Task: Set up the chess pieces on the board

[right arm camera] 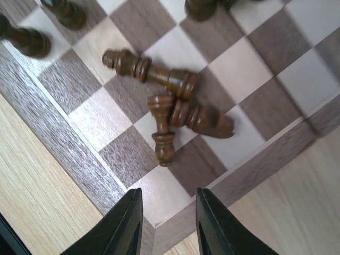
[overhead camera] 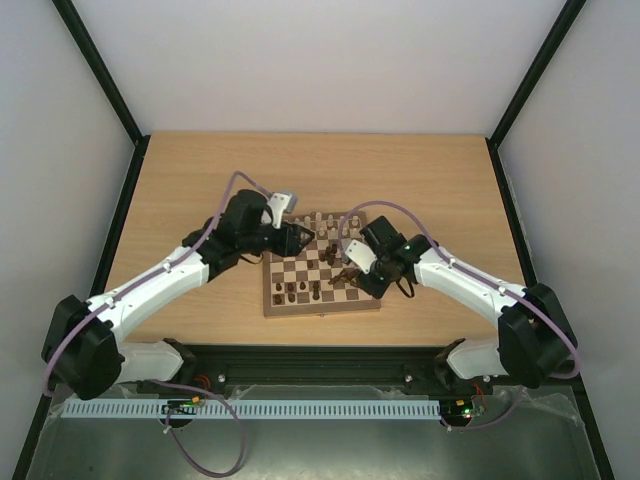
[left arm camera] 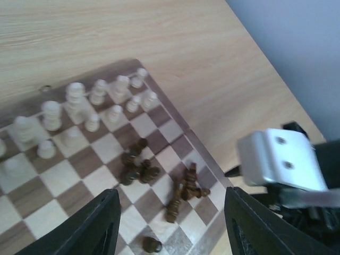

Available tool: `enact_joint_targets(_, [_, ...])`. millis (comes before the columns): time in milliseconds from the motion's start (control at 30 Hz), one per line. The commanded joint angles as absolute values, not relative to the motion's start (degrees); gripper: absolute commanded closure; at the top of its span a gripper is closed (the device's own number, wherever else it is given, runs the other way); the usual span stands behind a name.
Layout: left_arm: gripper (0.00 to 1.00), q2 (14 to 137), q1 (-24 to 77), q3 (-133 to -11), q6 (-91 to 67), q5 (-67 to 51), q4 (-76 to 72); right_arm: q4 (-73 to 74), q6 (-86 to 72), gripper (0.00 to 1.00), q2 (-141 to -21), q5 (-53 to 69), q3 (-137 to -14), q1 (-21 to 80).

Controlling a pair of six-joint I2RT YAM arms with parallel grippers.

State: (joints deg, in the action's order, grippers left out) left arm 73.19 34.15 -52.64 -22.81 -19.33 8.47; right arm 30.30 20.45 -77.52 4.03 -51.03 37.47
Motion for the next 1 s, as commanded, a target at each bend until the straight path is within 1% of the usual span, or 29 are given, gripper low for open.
enact_joint_targets(0, [0.44,71.5,41.3,-53.6,-18.3,-11.4,10.7,21.6,17.7,0.72,-76.0,4.1,-45.4,37.4])
enact_joint_targets(100, [0.45,71.5,45.8,-52.0,-17.6,-6.5,9.4,18.8,17.6,0.73,-76.1,3.8,-43.5,37.4])
enact_joint_targets(267, [0.45,70.4,48.5,-48.2,-19.0,-4.9,7.0,18.0,17.6,0.73,-76.9,6.4,-43.2,37.4])
enact_joint_targets(433, [0.45,68.7,49.2,-45.3,-19.7,-4.0,5.1,17.8,17.8,0.74,-78.4,9.1,-43.2,37.4])
enact_joint_targets(767, [0.44,62.6,49.3,-40.3,-20.1,-1.0,2.2,17.9,18.0,0.78,-82.3,8.2,-43.2,37.4])
enact_joint_targets(967, [0.44,62.8,49.4,-37.9,-21.6,-1.2,-0.7,17.7,17.9,0.82,-84.4,7.8,-43.4,37.5])
